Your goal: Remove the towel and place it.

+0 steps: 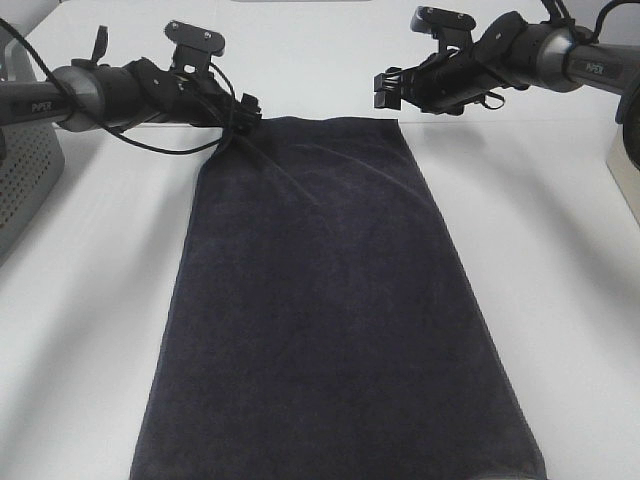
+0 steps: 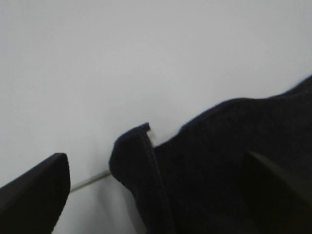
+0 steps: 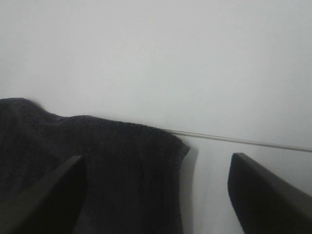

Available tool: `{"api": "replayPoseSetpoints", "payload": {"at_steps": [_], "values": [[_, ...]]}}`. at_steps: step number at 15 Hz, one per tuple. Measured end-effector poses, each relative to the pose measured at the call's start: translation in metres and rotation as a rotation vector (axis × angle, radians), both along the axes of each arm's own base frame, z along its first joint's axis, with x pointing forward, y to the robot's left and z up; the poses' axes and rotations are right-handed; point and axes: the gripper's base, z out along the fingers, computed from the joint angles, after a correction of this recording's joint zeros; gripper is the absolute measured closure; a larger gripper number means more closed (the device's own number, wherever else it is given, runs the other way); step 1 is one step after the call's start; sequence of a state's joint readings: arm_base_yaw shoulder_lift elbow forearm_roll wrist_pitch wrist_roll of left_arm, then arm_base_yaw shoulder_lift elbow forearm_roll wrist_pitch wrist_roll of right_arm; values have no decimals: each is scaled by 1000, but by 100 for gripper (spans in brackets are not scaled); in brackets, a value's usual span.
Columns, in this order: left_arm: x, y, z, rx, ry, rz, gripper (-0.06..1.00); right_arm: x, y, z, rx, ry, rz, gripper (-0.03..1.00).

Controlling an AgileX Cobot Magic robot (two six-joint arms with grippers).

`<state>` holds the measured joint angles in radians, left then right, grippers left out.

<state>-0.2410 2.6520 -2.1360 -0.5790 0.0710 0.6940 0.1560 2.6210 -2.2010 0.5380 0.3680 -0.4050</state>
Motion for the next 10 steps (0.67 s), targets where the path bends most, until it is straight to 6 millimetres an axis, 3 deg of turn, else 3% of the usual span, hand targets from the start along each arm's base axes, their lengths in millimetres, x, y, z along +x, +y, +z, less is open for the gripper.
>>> {"api": "replayPoseSetpoints", "payload": {"at_steps": [3, 4, 6, 7, 8, 9, 10], "values": [[-10, -6, -2, 48, 132, -112, 6, -3, 0, -3, -22, 32, 27, 20], [-18, -9, 4, 47, 240, -173, 6, -10, 2, -7, -40, 111, 77, 21], [-23, -10, 12, 42, 291, -196, 6, -15, 3, -7, -47, 166, 112, 21], [-36, -11, 39, 44, 405, -244, 6, -30, 6, 18, -43, 280, 189, 21], [-36, -11, 39, 44, 405, -244, 6, -30, 6, 18, -43, 280, 189, 21], [-44, -10, 56, 37, 464, -240, 6, -38, 7, 38, -31, 333, 214, 21], [-60, -4, 96, 14, 565, -173, 6, -60, 6, 87, -19, 431, 252, 21]]}}
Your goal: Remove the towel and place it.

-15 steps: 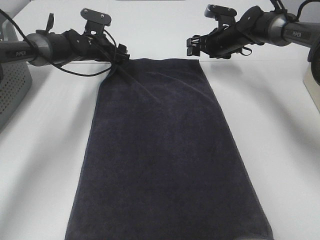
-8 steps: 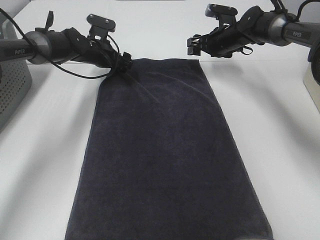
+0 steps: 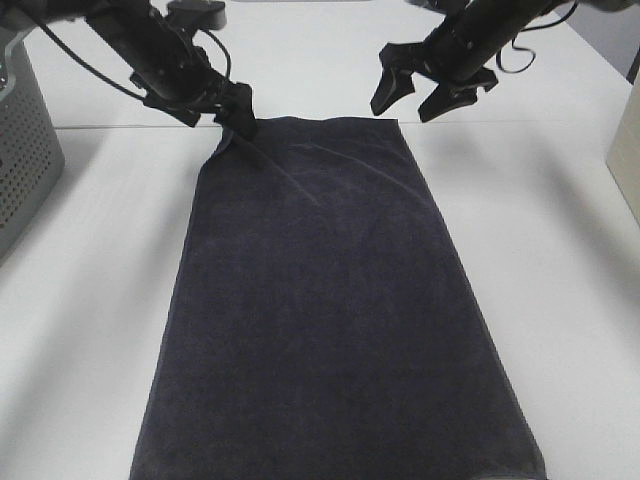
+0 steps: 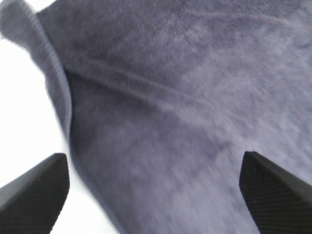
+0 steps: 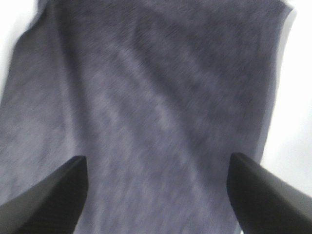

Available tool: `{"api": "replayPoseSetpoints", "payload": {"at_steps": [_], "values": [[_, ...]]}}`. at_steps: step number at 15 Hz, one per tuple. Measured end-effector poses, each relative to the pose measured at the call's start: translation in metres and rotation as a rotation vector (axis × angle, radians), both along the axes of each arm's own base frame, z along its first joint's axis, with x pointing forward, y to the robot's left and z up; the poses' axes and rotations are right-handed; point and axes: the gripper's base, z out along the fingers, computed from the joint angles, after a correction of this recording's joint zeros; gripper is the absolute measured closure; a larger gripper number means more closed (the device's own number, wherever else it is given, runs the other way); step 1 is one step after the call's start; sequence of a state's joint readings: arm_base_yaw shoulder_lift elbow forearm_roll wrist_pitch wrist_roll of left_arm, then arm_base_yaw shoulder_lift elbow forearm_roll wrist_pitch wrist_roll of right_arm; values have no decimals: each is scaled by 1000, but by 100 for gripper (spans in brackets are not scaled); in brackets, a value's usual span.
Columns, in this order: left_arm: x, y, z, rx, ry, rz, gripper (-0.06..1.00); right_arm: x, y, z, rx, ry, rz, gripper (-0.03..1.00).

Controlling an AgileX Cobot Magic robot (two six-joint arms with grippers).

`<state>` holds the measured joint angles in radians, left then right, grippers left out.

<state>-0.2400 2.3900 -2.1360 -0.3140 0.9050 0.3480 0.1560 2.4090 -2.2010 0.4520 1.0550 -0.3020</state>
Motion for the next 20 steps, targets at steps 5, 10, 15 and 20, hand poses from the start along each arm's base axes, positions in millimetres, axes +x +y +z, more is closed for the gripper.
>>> {"api": "replayPoseSetpoints", "payload": {"at_steps": [5, 10, 15, 20], "values": [[-46, 41, 136, 55, -74, 216, 6, -51, -24, 135, -76, -108, -92, 21], [-67, 115, 177, 67, -57, 414, 6, -79, -68, 195, -73, -222, -226, 21], [-152, 187, 209, 104, -48, 572, 6, -206, -92, 235, -151, -224, -312, 21], [-317, 186, 212, 99, -253, 669, 6, -373, -96, 213, -129, -280, -337, 21]]}}
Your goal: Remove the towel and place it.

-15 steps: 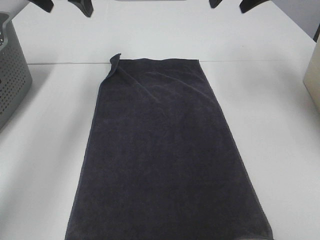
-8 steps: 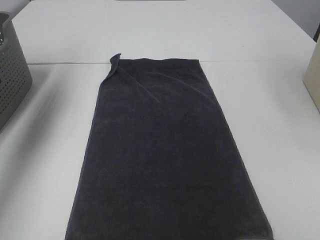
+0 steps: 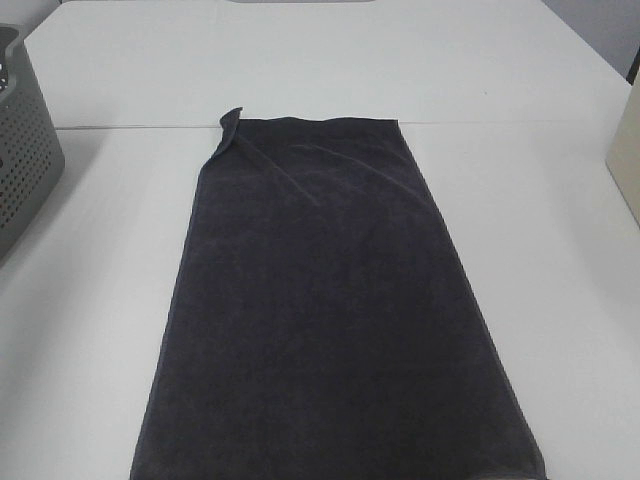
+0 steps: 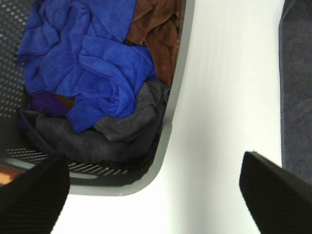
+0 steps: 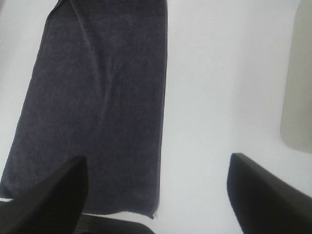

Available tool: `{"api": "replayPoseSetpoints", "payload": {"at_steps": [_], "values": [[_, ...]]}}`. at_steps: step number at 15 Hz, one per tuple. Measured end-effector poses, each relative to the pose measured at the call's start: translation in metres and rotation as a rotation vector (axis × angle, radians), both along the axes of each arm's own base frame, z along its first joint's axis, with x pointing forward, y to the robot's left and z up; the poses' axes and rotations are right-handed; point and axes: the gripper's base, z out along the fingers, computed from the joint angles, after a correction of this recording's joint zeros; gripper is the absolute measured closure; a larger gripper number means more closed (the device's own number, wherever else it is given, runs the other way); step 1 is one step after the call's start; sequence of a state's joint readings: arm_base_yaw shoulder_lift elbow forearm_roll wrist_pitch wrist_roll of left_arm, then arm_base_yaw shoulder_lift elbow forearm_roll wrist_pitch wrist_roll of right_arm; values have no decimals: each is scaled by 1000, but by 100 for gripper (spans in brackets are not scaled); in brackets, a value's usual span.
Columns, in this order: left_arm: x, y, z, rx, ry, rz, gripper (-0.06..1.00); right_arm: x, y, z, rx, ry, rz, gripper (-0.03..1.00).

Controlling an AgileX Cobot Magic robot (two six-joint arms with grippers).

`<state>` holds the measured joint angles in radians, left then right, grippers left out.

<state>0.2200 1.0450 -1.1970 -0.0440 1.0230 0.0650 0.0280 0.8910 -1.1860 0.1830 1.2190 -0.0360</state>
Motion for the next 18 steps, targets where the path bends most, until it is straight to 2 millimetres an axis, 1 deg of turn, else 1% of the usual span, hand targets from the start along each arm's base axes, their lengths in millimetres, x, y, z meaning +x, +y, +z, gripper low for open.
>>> {"api": "replayPoseSetpoints", "payload": {"at_steps": [1, 2, 3, 4, 6, 7, 8, 10, 12, 16, 18], "values": [[-29, -6, 3, 26, -105, 2, 6, -28, -1, -11, 4, -23, -11, 21], [-54, -12, -1, 38, -154, 2, 6, -52, -3, -24, 12, -46, -33, 21], [-73, -16, -8, 41, -177, 5, 6, -71, -4, -36, 9, -68, -46, 21], [-88, -19, -21, 34, -167, 9, 6, -87, -6, -49, 3, -89, -55, 21], [-111, -25, -46, 17, -133, 10, 6, -113, -9, -72, -32, -138, -62, 21], [-111, -25, -46, 17, -133, 10, 6, -113, -9, -72, -32, -138, -62, 21], [-131, -32, -70, -7, -93, -13, 6, -132, -11, -92, -79, -195, -33, 21], [-148, -40, -90, -8, -69, -102, 6, -145, -12, -111, -97, -243, -16, 21], [-166, -44, -104, 11, -81, -162, 6, -154, -12, -128, -103, -278, -11, 21], [-205, -48, -118, 49, -247, -167, 6, -149, -13, -150, -113, -221, -8, 21], [-209, -48, -120, 65, -227, -183, 6, -144, -13, -152, -113, -257, -11, 21]]}}
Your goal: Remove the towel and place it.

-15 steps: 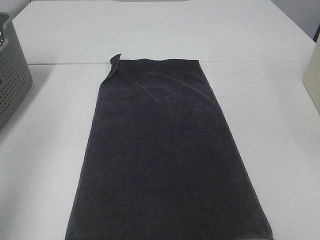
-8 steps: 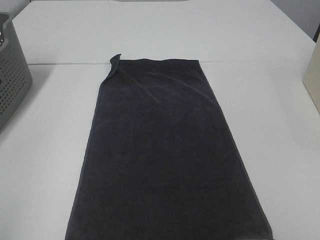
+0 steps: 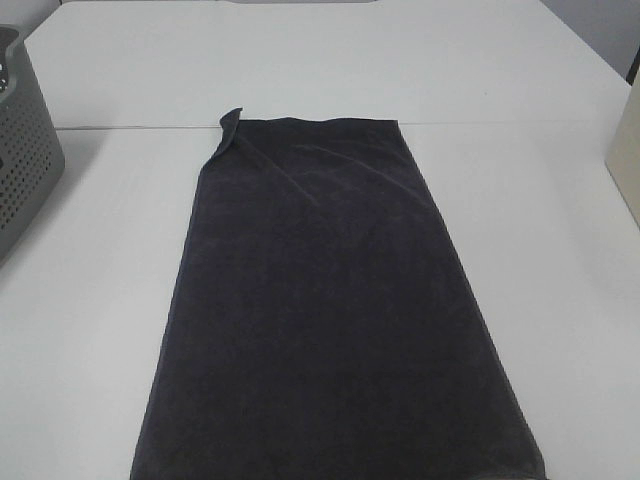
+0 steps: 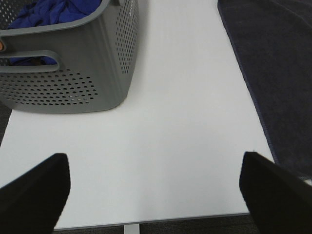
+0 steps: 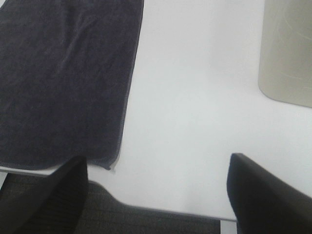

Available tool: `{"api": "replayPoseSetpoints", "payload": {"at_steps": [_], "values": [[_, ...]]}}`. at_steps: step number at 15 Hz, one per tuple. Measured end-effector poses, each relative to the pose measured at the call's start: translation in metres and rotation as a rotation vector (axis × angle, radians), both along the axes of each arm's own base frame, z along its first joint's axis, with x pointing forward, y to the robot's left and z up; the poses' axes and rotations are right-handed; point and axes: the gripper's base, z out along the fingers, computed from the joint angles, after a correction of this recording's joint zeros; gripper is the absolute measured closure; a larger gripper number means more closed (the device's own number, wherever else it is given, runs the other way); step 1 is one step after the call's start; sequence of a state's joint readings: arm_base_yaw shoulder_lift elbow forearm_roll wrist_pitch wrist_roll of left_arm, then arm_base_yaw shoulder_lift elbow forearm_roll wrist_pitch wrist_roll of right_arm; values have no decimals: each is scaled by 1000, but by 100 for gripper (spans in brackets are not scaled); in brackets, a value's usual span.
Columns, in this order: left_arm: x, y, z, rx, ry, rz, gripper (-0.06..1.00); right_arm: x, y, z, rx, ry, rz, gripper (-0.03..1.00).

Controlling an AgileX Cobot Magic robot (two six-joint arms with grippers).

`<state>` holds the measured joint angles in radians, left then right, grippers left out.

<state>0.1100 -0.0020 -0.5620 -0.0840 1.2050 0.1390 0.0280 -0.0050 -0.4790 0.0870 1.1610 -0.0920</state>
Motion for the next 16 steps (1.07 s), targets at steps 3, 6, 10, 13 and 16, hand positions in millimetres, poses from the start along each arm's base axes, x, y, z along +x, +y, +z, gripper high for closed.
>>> {"api": "replayPoseSetpoints", "payload": {"at_steps": [3, 6, 10, 13, 16], "values": [[2, 3, 1, 28, -29, 17, 6, 5, 0, -3, 2, -23, -3, 21], [8, 6, -2, -5, -69, 76, 6, 5, 1, -3, 14, -23, 2, 21], [9, 8, -3, -20, -73, 106, 6, 5, 2, -3, 22, -23, 7, 21], [9, 8, -3, -21, -73, 107, 6, 5, 1, -3, 9, -24, 0, 21], [9, 8, -3, -21, -74, 107, 6, 5, -1, -3, -4, -24, -6, 21]]}}
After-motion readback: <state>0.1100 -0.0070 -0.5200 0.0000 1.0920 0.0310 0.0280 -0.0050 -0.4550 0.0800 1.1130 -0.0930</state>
